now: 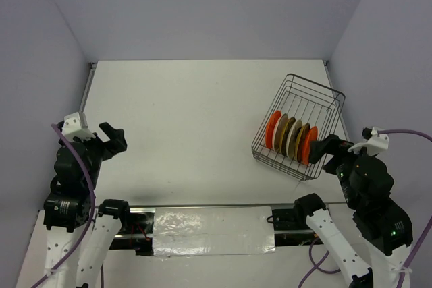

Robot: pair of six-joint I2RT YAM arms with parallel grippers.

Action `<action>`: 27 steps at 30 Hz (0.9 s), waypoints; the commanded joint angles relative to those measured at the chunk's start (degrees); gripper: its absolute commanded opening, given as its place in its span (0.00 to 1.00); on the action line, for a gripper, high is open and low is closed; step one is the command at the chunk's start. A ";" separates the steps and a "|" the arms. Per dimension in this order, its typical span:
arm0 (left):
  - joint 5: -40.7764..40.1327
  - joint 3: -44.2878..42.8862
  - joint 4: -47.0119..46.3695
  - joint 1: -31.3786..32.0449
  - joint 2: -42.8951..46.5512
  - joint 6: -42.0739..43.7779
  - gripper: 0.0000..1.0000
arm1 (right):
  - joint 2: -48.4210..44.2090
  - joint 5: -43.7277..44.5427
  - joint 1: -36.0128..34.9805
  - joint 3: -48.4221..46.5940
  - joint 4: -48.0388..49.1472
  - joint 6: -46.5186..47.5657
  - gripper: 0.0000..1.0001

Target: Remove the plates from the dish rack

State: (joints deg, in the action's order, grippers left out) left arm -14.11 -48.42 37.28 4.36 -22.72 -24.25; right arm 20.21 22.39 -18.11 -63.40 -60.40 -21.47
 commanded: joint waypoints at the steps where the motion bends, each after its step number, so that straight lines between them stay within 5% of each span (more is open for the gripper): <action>1: -0.31 0.00 -3.53 0.56 1.71 -0.80 0.99 | -0.17 1.95 0.09 -2.17 -1.73 -1.55 1.00; 8: -0.83 0.00 -3.18 2.76 1.63 -1.06 1.00 | -1.40 -0.60 0.09 -1.29 2.04 -0.49 1.00; 16: 0.04 0.35 -3.61 2.93 1.19 -0.80 1.00 | 11.51 1.95 0.18 5.64 7.48 -4.54 0.99; 20: 1.19 0.35 -3.97 3.20 -0.30 -0.36 1.00 | 19.24 6.78 0.53 6.62 9.42 -7.53 0.87; 24: 2.07 0.43 -4.05 3.64 -2.50 -0.10 1.00 | 27.85 5.47 0.97 7.67 15.57 -6.74 0.60; 27: 2.07 0.26 -3.97 4.16 -3.12 -0.10 0.99 | 32.52 9.06 1.06 7.76 16.27 -7.79 0.58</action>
State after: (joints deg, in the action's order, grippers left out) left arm -12.99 -48.36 35.92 7.94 -25.17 -24.29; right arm 50.41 27.09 -17.43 -55.86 -48.84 -27.75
